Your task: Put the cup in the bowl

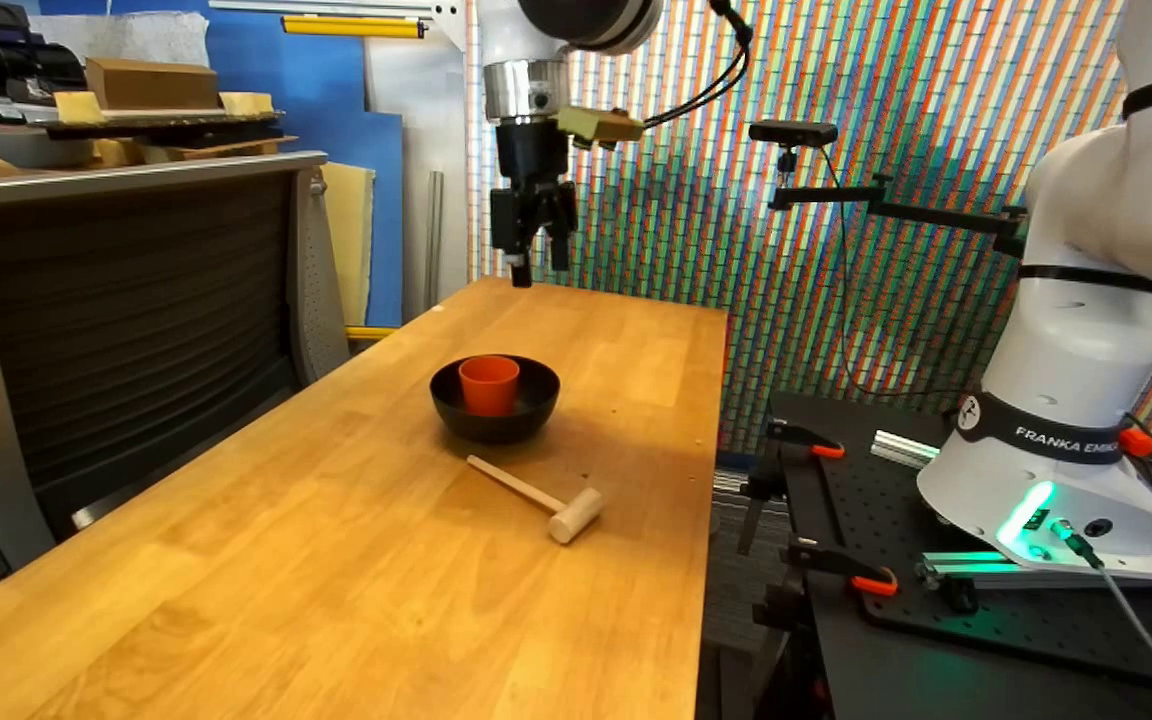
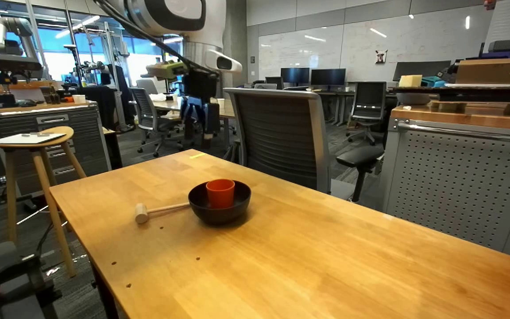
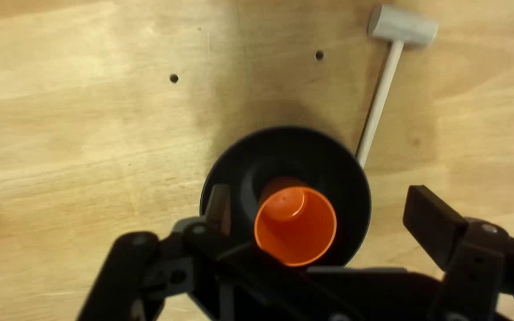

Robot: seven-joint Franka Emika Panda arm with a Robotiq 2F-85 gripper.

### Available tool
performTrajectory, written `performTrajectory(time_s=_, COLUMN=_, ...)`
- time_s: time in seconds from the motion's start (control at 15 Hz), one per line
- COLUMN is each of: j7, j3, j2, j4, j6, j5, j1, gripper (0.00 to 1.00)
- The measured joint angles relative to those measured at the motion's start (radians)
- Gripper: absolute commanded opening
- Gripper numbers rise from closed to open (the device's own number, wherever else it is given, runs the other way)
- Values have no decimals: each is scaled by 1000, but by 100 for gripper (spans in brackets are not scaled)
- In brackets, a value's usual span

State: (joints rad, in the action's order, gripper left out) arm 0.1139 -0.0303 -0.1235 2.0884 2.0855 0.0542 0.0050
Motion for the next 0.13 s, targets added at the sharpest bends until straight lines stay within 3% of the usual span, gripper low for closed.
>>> performTrajectory(time_s=0.13, j7=-6, j3=0, j2=42, j4=23, j6=-11, j5=0, j1=0, gripper=100)
